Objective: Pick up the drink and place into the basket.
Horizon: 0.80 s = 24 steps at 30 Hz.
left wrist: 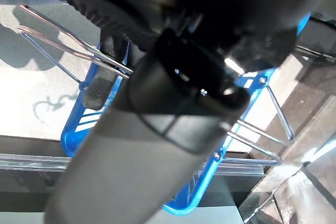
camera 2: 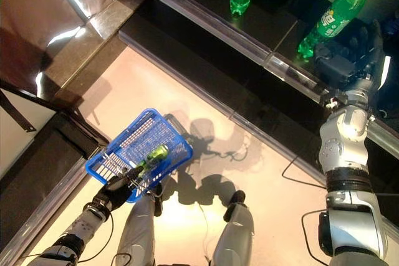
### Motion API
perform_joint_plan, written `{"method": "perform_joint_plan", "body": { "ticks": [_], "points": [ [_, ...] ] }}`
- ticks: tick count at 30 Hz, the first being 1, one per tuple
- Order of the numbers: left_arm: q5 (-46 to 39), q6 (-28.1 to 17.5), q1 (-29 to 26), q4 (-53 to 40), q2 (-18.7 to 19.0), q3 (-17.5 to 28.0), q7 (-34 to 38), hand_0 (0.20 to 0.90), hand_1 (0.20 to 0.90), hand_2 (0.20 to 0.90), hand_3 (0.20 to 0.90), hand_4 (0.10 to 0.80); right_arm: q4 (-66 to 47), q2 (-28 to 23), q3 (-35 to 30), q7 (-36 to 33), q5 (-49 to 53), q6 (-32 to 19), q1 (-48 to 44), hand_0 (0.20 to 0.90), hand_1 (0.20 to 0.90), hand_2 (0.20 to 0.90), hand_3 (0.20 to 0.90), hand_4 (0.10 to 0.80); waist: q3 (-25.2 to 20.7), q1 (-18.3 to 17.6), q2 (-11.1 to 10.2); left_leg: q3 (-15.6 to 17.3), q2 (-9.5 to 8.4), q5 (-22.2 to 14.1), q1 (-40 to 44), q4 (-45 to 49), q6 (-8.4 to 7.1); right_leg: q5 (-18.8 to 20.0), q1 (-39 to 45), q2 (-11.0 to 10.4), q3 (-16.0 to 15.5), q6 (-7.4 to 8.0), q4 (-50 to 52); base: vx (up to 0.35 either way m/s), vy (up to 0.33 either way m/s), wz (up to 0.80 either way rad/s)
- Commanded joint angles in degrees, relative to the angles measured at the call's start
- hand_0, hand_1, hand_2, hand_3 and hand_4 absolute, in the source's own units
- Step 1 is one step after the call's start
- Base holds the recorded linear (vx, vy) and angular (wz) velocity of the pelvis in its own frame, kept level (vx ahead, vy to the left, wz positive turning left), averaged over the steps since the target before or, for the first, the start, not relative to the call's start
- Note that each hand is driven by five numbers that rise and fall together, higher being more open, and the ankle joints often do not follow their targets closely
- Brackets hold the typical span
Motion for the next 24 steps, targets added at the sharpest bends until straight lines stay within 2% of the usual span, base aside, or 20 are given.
{"method": "perform_joint_plan", "body": {
  "ticks": [1,14,24],
  "points": [
    [1.7,2.0,6.3,-1.6,2.4,-4.4,-4.1,0.300,0.300,0.300,0.200,0.100,0.9,-8.3,-1.1,3.2,4.2,-2.9,-7.1,0.900,0.900,0.900,0.900,0.800,-5.2,2.7,-1.0,-1.5,1.09,4.3,7.5,-10.9,0.35,5.8,-4.3,-2.2,2.8,3.11,-0.8,0.008,-0.005,0.04],
    [2.7,2.5,7.1,-2.0,3.0,-5.7,-4.2,0.300,0.300,0.300,0.200,0.100,5.2,-11.1,2.0,6.6,9.5,2.0,-13.9,0.900,0.900,0.900,0.900,0.800,-5.8,3.9,-1.2,-1.4,0.65,4.4,8.7,-12.0,0.42,5.4,-2.7,-2.2,1.7,2.96,-1.4,0.008,-0.001,0.02],
    [3.1,2.9,7.2,-2.1,3.6,-6.0,-4.7,0.300,0.300,0.300,0.200,0.100,8.9,-13.2,5.4,6.9,8.7,4.6,-19.0,0.900,0.900,0.900,0.900,0.800,-5.9,4.6,-1.0,-1.4,0.36,4.8,8.8,-12.6,0.45,5.5,-2.5,-2.4,1.0,2.84,-1.8,-0.001,-0.001,0.02]
  ]
}}
